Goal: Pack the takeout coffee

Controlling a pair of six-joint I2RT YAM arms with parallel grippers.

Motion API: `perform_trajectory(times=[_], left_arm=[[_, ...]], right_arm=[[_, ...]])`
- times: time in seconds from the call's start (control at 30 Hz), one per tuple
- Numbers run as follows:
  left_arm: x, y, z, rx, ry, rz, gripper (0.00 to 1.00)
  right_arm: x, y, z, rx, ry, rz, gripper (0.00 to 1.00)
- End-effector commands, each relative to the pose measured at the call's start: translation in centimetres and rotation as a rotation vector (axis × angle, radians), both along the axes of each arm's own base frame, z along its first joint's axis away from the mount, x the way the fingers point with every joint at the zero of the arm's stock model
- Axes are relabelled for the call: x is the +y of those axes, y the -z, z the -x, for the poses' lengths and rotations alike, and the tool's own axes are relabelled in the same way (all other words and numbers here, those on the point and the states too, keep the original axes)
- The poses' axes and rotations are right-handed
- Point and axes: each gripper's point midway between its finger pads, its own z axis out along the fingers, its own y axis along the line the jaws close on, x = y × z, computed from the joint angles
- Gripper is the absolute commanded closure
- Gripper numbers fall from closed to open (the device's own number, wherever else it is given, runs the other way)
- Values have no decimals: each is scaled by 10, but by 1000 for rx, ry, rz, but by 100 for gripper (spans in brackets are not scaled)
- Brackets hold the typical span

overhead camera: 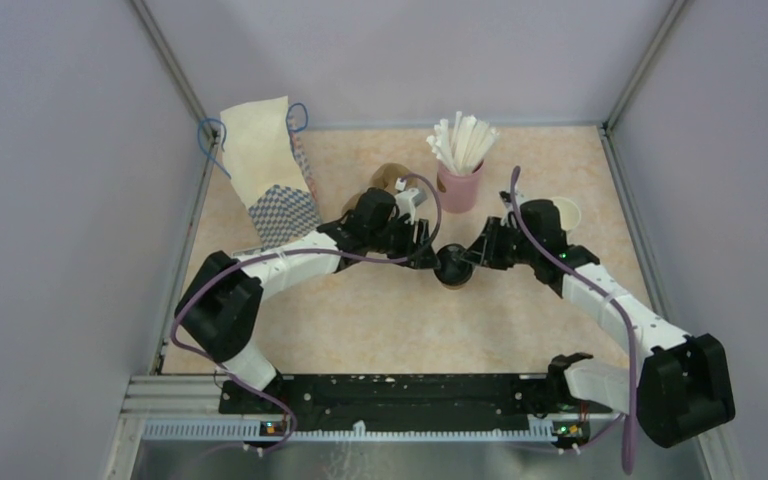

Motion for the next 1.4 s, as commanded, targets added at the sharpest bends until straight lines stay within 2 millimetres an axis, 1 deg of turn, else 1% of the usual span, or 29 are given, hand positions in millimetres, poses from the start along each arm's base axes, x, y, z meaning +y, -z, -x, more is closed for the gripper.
perform_trajectory(times=[0.0, 0.13, 0.23, 0.37, 0.43, 0.53, 0.57, 0.67, 0.9, 1.1, 1.2, 1.37], left_arm=[[-11, -13, -11, -46, 17, 43, 44], [-10, -14, -11, -53, 11, 39, 44], [-9, -15, -11, -55, 10, 39, 44], [-10, -16, -11, -55, 12, 43, 44], [-10, -16, -11, -55, 13, 46, 44], [-11, -13, -11, -45, 19, 44, 44], [-14, -16, -14, -60, 20, 59, 44], [-17, -13, -17, -59, 21, 58, 44], [-23, -5, -21, -46, 28, 57, 44], [-24, -1, -25, -46, 24, 45, 44], [-24, -3, -24, -50, 24, 46, 45], [-21, -10, -23, -68, 23, 48, 45]], right_arm=[[5, -15, -4, -39, -22, -75, 84], [9, -32, -3, -56, -41, -127, 84], [4, -38, -5, -55, -34, -167, 84], [-9, -27, -8, -27, -4, -171, 84], [-12, -22, -8, -10, -3, -177, 84], [-14, -16, -10, 0, 3, -179, 84], [-14, -14, -11, 8, 1, -181, 84], [-13, -8, -11, 26, -5, -177, 83], [-16, 6, -11, 57, 0, -152, 79], [-20, 8, -13, 52, 12, -127, 74], [-18, 7, -12, 55, 2, -135, 79], [-14, -6, -12, 34, -4, -180, 81]])
